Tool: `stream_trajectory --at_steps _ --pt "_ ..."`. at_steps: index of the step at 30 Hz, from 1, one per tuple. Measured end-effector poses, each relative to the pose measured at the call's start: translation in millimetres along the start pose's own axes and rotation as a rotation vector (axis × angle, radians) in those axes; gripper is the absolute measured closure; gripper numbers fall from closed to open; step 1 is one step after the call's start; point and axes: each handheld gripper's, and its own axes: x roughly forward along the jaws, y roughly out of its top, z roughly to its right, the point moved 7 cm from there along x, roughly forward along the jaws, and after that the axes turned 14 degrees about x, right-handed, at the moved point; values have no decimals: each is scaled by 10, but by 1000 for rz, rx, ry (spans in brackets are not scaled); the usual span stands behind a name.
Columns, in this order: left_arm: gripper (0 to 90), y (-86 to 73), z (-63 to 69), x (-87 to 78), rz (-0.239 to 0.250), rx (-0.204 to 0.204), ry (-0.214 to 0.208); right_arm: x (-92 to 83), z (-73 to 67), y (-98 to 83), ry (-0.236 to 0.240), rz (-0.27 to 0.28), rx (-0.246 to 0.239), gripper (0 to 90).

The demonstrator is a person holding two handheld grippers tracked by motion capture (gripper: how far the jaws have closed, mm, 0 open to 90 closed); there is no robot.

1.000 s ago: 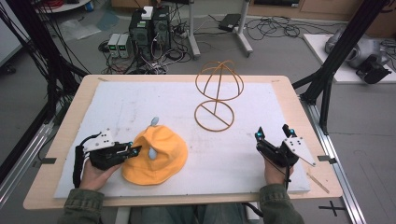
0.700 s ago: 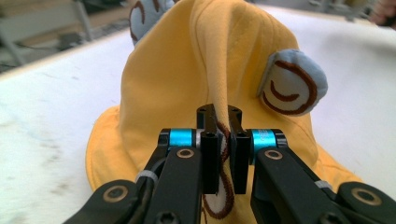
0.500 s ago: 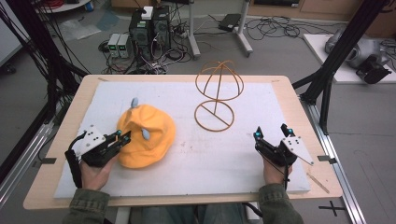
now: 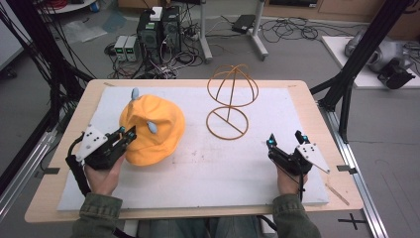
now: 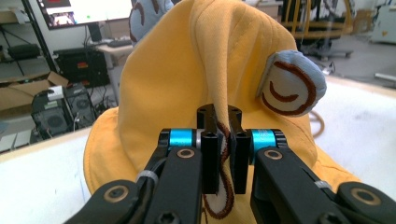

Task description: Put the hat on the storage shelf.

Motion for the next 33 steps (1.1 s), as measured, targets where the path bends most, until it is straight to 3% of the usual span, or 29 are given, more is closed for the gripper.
stream_trajectory --at_steps 2,3,4,10,14,20,21,22,25,29,33 --pt "866 132 -32 33 18 -33 -23 8 -30 -8 8 -3 -4 105" --pt "866 275 -73 63 23 -41 -20 10 -35 -11 12 -4 -5 105" --pt "866 275 -73 63 23 -41 -20 14 -39 -18 14 -8 -7 105" --pt "866 912 -201 215 146 -23 1 45 -65 -43 21 -14 -1 105" --pt "866 1244 -225 402 203 -13 -1 57 -62 -41 24 -13 -6 105" --pt "866 1668 -187 731 279 -22 -27 55 -29 -26 37 -13 40 105" --pt "866 1791 -158 842 295 -29 -46 54 -29 -29 38 -16 47 105" --pt "866 1791 -158 842 295 -29 -46 59 -30 -28 39 -15 56 105" --pt "865 2026 -57 1088 330 -52 -86 80 -20 -34 45 -21 64 105" --pt "865 2208 150 1429 308 -32 -157 90 -13 -27 50 -15 68 105" --pt "865 2245 379 1824 222 1 -230 91 -6 -27 49 -18 82 105"
